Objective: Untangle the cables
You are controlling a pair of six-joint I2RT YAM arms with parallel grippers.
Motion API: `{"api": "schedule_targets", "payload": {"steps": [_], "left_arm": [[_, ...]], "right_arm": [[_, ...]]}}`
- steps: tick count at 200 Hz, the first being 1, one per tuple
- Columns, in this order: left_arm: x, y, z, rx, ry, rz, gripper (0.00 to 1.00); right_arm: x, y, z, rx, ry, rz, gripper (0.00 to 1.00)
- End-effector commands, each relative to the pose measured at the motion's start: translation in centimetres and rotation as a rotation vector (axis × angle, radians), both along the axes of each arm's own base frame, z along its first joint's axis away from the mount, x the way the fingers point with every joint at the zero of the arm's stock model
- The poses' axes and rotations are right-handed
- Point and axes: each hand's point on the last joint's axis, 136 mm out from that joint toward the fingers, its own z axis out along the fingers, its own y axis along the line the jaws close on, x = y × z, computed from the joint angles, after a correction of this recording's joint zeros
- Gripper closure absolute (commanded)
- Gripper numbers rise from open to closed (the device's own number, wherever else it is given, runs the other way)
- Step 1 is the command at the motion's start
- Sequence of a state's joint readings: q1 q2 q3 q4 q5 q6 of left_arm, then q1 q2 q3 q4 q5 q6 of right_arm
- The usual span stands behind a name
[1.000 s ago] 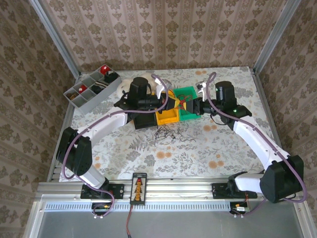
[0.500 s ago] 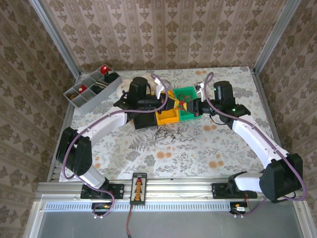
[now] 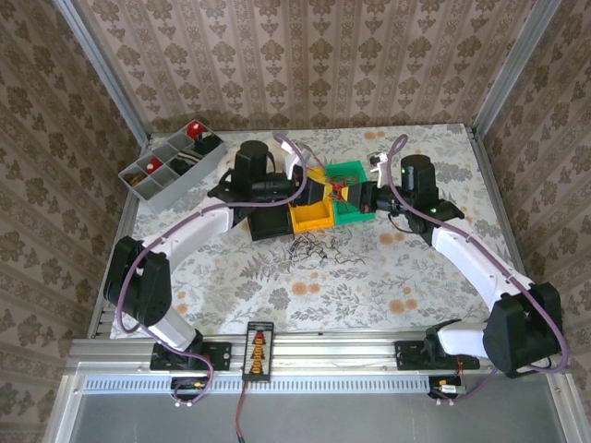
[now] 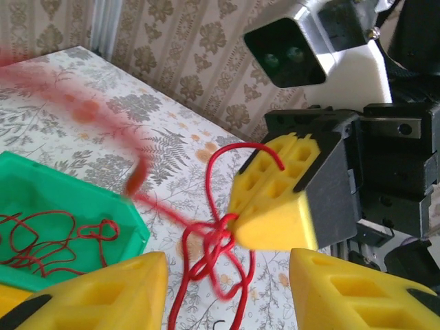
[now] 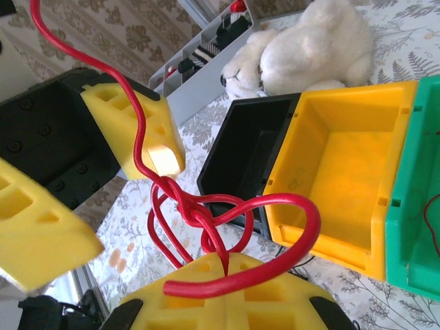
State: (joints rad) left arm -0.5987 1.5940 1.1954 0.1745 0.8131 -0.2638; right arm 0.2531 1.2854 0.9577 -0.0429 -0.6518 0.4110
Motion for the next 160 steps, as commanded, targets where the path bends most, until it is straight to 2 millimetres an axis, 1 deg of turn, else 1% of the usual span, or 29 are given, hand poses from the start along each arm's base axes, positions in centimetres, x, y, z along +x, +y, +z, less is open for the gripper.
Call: {"api": "schedule_targets", "payload": {"steps": [1,37,75,107,122,137,160], "left_arm": [[-0.4,0.3,1.3,-0.038,-0.019,-0.014,0.52],[0.1,0.1,0.7,-0.030,-0.013,-0.004,0.52],[0.1,-0.4,1.0,-0.042,-0.020,-0.022,0.53],[-0.1,-1.2,0.6,-0.039,-0.011,-0.046,0.63],[-0.2,-1.7,0.3,-0.033,-0.002,-0.057,0.64],[-0.3,-2.0,0.1,-0.029,-0.001,-0.066,0.68],[-0.2,-2.0,0.0,-0.026,-0.001,-0.056,0.86]], "right_arm": [[0.0,0.2,2.2,0.078,-0.038,0.013,1.00],[-0.3,0.3,2.5,0.087,-0.040,0.029,1.00],[-0.6,0.4,2.3,0.089,-0.032,0.045,1.00],[-0.7,0.5,2.4,0.089,-0.036,0.050,1.00],[-0.8,0.5,2.4,0.086,-0.036,0.052,1.00],[-0.8,0.5,2.4,0.083,-0.037,0.052,1.00],[-0.9,0.4,2.3,0.076,-0.040,0.053,1.00]]}}
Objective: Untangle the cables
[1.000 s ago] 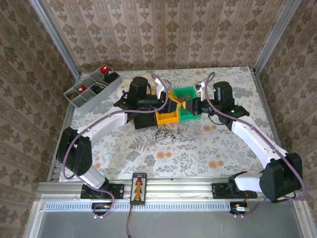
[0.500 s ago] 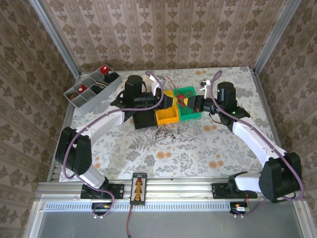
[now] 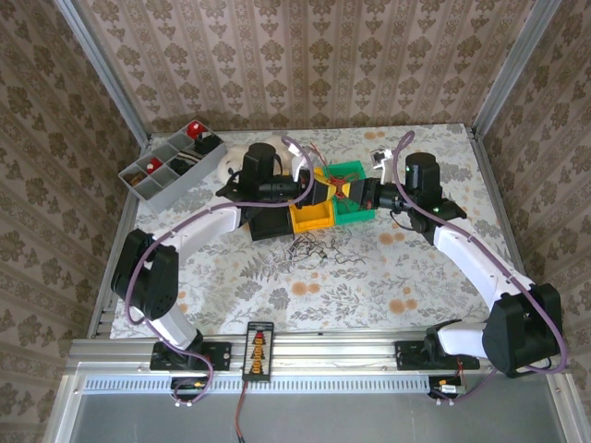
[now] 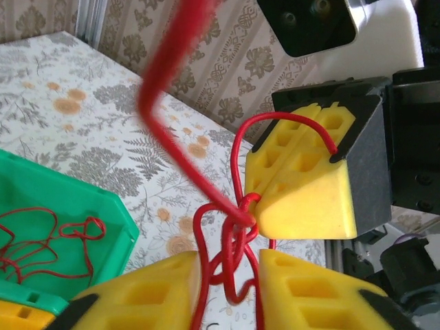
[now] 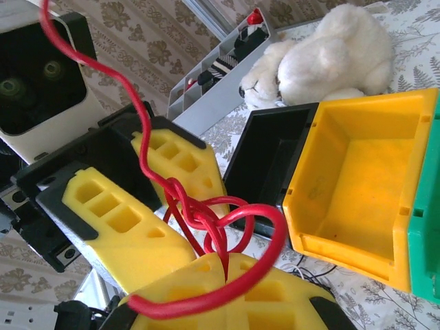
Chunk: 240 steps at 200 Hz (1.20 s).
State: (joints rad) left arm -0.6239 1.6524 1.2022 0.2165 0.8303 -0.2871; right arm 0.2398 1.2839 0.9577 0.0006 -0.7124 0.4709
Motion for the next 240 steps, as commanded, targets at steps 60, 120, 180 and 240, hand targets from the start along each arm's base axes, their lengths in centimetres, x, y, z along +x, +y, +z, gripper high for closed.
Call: {"api": "schedule_targets", "payload": {"steps": [60,120,180,240], "left_arm": [[2.8,1.2,2.0,-0.052,-0.056,0.182,1.00],[6.0,4.4,2.5,-0.113,-0.098,0.538,1.00],[3.8,2.8,2.6,-0.117,-0.068,0.354,1.00],[1.4,1.1,2.6,-0.149,0.075,0.113,1.00]], "right_arm": [[1.8,-3.5,-0.9,-0.096,-0.033,-0.253,1.00],[1.8,-15.0,-6.0,-0.107,0.130,-0.993,1.00],[2.1,-8.6,-2.0,-0.073,-0.033,-0.564,0.75],[0.9,-0.4,0.7,-0.109,-0.142,-0.140,0.53]]}}
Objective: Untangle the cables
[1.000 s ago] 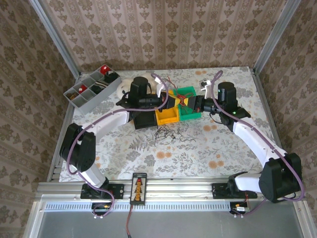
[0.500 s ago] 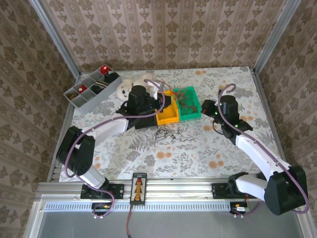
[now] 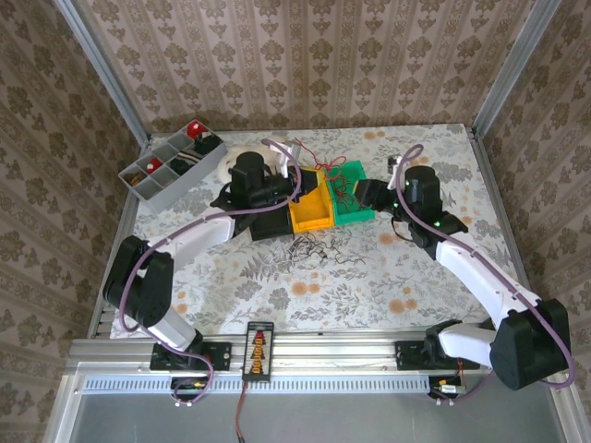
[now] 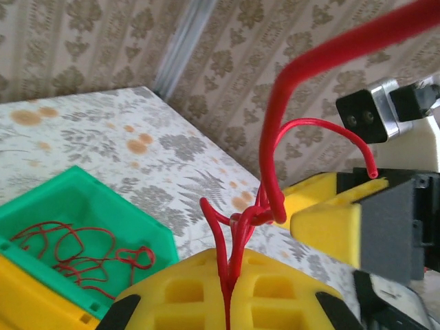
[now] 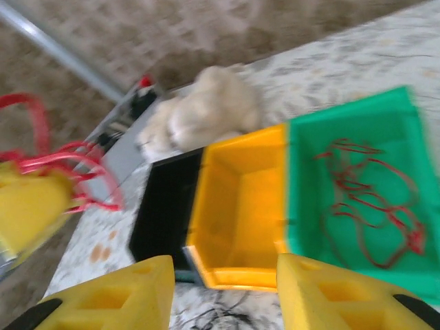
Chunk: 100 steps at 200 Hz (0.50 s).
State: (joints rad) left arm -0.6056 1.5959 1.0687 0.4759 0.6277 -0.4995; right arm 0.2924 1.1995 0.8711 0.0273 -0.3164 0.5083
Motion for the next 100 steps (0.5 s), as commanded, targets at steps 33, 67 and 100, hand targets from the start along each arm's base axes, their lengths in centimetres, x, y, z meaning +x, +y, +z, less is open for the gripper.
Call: {"api": "schedule_targets", "payload": {"steps": [33,67,100], "left_arm": [[-2.2,-1.5,1.1,-0.037,0.051,-0.181,1.00],[-2.4,-1.6,1.1,-0.025,0.049,-0.188,1.00],[-2.7,-1.8,0.7,0.003,0.055,-0.202,1.00]], "right_arm": [[0.3,4.0,2.7,-0.019,-0.101,0.206,0.54],[2.0,3.5,2.3,-0.048,-0.095,0.147,0.63],[3.4,3.0,2.5,-0.055,-0.113,0.088,0.80]]}}
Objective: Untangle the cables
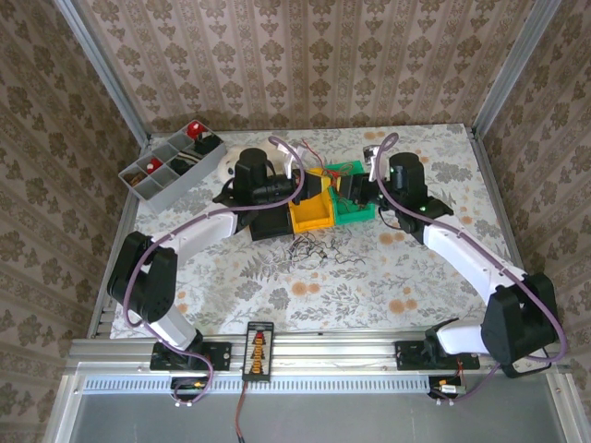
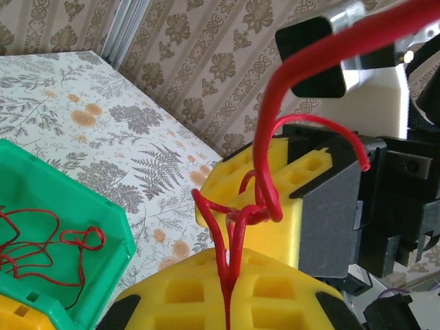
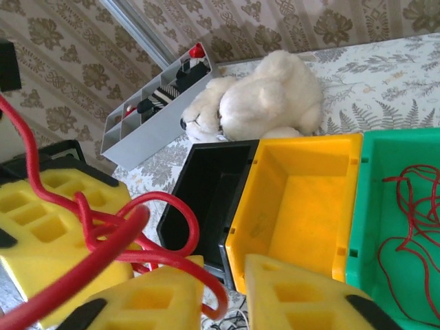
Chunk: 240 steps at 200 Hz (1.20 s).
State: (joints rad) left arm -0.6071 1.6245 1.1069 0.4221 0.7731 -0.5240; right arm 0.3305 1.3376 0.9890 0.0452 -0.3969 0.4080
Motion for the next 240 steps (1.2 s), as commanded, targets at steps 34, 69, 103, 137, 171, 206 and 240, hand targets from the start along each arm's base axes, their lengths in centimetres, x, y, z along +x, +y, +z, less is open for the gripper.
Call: {"api": "schedule_targets", "payload": {"steps": [34,69,103,137,171,206,240], "left_arm": [[-1.2,-1.1,0.6,0.023,-0.012,-0.090,1.00],[-1.0,-1.1,0.2,0.038,0.003,-0.083,1.00],[1.1,0.4,-0.4,0.066,-0.016,0.096,1.00],[4.5,5.1,0.1,0.001,-0.079,0.463,1.00],[5.5,8.8,0.6,0.002,-0.118,0.607,1.00],[6.5,11.6,1.1,-0.080,-0.056,0.622,1.00],[5.5,8.4,0.8,-0.072,-0.024,0.406,1.00]], "right_arm": [[2.4,0.2,1.8,0.014,-0.073,-0.085,0.77],[4.8,-2.9,-0.3,0.066,-0.021,-0.347,1.00],[5.3,-9.8,-3.4,0.163,0.091,-0.745,1.00],[3.1,-14.7,-5.5,0.266,0.181,-0.941,1.00],[1.2,-18.0,-7.2,0.320,0.232,-0.997,1.00],[0.0,-20.0,-7.1,0.290,0.224,-0.946,1.00],[0.9,-16.5,-5.6,0.191,0.202,-0.656,1.00]]}}
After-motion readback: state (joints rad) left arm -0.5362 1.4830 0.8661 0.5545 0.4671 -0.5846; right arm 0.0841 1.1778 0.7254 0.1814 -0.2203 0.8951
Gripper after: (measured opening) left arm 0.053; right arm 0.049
